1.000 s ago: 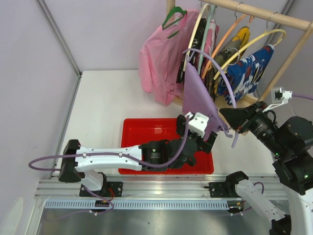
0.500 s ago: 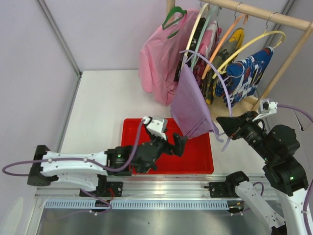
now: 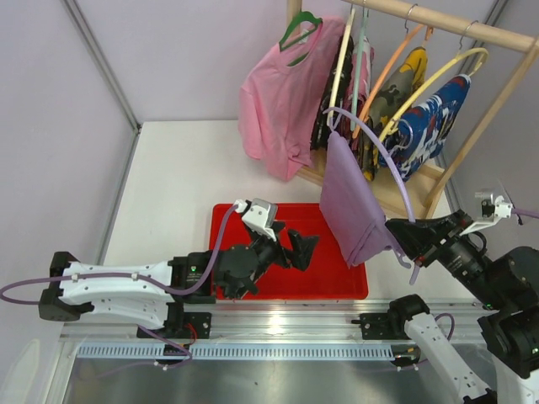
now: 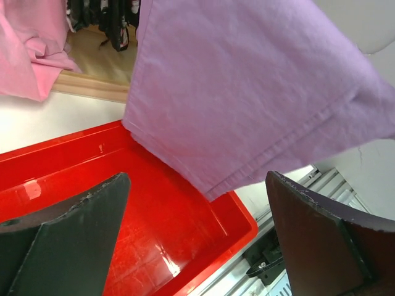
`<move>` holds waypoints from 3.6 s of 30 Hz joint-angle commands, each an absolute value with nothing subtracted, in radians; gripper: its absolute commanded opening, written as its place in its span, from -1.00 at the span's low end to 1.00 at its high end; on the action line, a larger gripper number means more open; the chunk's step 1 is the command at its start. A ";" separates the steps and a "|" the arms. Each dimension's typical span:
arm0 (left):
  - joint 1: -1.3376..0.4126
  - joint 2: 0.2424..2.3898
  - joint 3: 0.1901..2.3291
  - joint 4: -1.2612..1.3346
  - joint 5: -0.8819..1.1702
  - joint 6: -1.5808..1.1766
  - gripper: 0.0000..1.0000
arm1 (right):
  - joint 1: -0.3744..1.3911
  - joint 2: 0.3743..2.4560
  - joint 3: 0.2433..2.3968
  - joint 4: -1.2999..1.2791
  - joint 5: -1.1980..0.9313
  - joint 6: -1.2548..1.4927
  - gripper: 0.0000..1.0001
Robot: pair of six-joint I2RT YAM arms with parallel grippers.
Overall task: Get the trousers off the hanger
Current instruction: Pass the hanger from the right arm to the left
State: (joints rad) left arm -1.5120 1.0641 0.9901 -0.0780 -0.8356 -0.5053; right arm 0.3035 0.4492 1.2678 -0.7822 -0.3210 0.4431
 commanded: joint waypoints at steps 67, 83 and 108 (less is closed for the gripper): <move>-1.285 1.732 1.205 0.259 -0.413 -0.793 0.75 | 0.227 0.400 1.236 -0.624 -0.454 0.497 -1.00; -1.284 1.821 1.396 0.199 -0.307 -0.716 0.75 | 0.215 0.456 1.477 -0.767 -0.273 0.400 -1.00; -1.243 1.511 0.931 0.173 -0.425 -0.847 0.78 | 0.216 0.406 1.006 -0.539 -0.537 0.580 -1.00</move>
